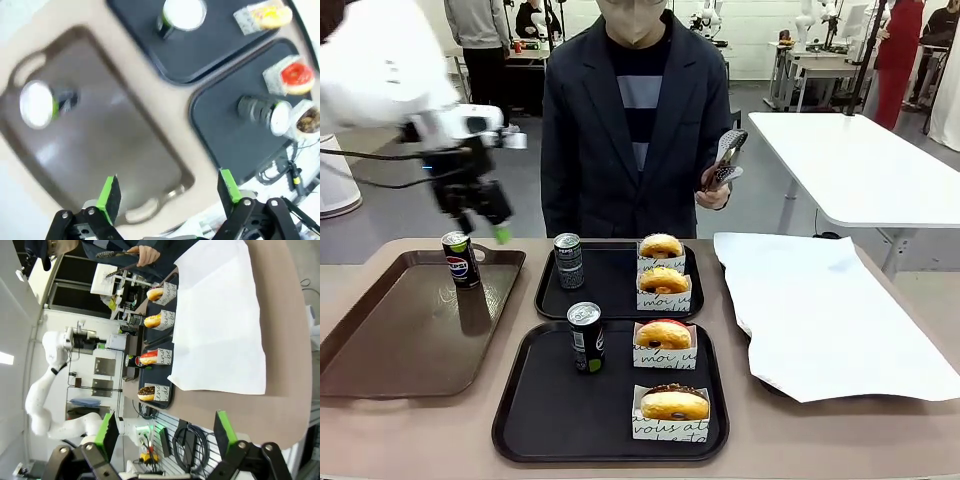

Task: Set up donuts and drinks on trays.
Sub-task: Pick up one Pepsi coke from the Handle tray and place it on the Flat Tray without a Pepsi coke.

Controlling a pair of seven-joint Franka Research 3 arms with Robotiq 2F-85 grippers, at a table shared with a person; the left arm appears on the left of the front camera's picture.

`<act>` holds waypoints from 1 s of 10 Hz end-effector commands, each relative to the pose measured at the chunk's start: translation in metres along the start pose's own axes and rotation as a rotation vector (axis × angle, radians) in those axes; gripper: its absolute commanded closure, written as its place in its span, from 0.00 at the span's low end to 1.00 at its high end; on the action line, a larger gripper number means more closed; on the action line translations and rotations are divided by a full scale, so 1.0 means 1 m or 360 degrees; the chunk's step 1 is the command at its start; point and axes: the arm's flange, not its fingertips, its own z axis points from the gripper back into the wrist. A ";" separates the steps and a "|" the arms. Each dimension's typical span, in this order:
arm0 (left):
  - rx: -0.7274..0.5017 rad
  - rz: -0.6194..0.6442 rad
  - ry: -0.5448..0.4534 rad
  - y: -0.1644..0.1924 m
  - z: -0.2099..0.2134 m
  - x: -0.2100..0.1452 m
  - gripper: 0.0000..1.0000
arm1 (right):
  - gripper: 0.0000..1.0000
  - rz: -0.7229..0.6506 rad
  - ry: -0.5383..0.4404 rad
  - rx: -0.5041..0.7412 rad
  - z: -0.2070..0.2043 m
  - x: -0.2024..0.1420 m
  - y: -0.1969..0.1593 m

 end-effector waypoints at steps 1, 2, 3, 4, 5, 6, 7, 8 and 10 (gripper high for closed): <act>0.0061 0.0176 0.0021 -0.006 0.015 -0.070 0.00 | 0.00 0.0038 -0.0034 0.0042 0.001 0.003 0.001; 0.0051 0.0179 0.0033 0.017 0.035 -0.070 0.00 | 0.00 0.0038 -0.0034 0.0042 0.001 0.003 0.001; 0.0048 0.0252 -0.0030 0.008 0.029 -0.090 0.00 | 0.00 0.0038 -0.0034 0.0042 0.001 0.003 0.001; 0.0021 0.0140 0.0006 0.009 0.022 -0.072 0.00 | 0.00 0.0038 -0.0034 0.0042 0.001 0.003 0.001; 0.0021 0.0140 0.0006 0.009 0.022 -0.072 0.00 | 0.00 0.0038 -0.0034 0.0042 0.001 0.003 0.001; 0.0021 0.0140 0.0006 0.009 0.022 -0.072 0.00 | 0.00 0.0038 -0.0034 0.0042 0.001 0.003 0.001; 0.0021 0.0140 0.0006 0.009 0.022 -0.072 0.00 | 0.00 0.0038 -0.0034 0.0042 0.001 0.003 0.001; 0.0021 0.0140 0.0006 0.009 0.022 -0.072 0.00 | 0.00 0.0038 -0.0034 0.0042 0.001 0.003 0.001; -0.0178 0.0219 -0.0171 0.023 0.041 -0.074 0.00 | 0.00 0.0038 -0.0034 0.0042 0.001 0.003 0.001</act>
